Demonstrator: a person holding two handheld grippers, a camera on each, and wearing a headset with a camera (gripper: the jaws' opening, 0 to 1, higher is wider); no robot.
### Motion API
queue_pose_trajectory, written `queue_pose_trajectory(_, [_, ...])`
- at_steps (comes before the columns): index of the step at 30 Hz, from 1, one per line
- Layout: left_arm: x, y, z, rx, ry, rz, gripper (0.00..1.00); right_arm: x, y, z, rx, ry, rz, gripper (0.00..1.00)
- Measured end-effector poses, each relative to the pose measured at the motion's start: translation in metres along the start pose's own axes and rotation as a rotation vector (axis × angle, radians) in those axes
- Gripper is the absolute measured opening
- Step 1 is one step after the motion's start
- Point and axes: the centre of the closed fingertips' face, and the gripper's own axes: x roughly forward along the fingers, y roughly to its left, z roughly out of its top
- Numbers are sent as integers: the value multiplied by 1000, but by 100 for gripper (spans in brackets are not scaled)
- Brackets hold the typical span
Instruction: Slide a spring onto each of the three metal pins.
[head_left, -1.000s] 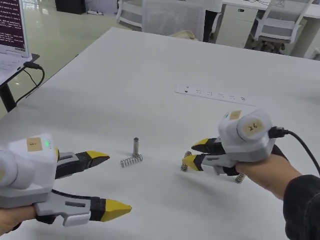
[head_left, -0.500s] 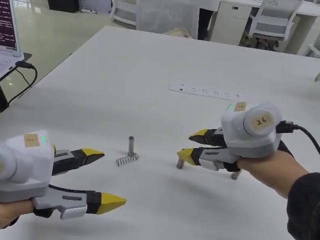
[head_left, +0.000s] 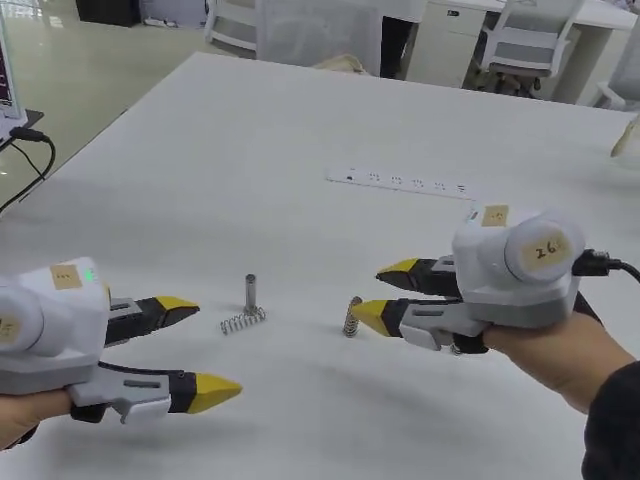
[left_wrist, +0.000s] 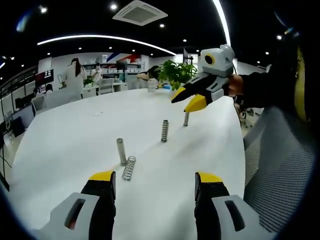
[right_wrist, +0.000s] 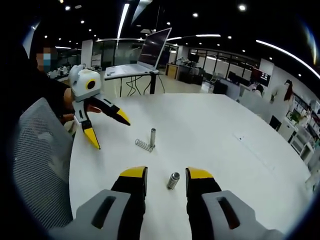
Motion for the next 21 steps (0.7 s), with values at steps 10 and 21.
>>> queue_pose_trajectory(10, [10,10,-2,-10,5,15,53,-8,11,-3,35,-22,-11,29])
queue_pose_trajectory(21, [13,22,-6,-15,21,52,37,-12,19,-2,37,-35,-12,28])
